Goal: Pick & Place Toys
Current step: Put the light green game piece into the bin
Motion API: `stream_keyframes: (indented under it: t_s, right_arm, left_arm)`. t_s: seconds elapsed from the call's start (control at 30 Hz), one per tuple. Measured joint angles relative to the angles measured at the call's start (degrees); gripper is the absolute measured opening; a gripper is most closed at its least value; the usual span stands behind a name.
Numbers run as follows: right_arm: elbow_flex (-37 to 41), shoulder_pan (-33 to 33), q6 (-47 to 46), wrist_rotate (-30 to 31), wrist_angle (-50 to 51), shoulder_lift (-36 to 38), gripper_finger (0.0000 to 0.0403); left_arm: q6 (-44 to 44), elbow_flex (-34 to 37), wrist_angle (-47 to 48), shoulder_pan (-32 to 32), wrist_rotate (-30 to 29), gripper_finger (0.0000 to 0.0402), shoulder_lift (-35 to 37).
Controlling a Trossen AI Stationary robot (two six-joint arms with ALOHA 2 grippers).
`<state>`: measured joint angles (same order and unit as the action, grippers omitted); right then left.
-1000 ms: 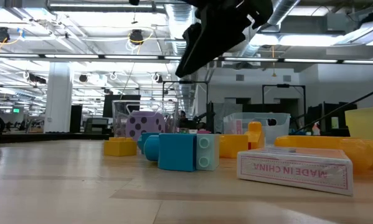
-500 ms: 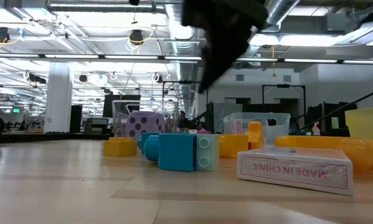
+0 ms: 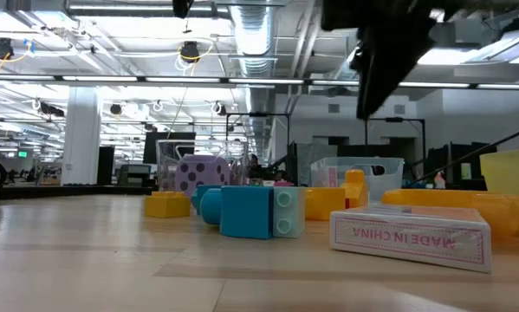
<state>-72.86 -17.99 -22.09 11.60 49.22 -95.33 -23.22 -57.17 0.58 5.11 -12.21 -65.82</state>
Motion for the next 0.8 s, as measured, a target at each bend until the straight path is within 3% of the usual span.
stream_keyframes:
  t_s: [0.2,0.4,0.6,0.8]
  right_arm:
    - [6.0,1.2,-7.6,4.0,-8.2,12.7,0.0155]
    - [7.0,4.8,-11.0,6.7,-17.6,21.2,0.0155]
    - [7.0,7.2,-10.4,6.7,-23.1,24.4,0.0166]
    - [7.1,8.0,-9.4,6.5,-23.0,24.2,0.0188]
  left_arm:
    - [1.0,0.0,2.3,2.1,0.0,0.0213,0.0]
    - [0.8,0.0,8.2,4.6,0.0,0.0213,-0.7]
    - [-0.9,0.0,8.0,5.7,0.2,0.0226,-3.6]
    - [-5.8,0.0,8.3,5.9,5.6,0.0257,-7.5]
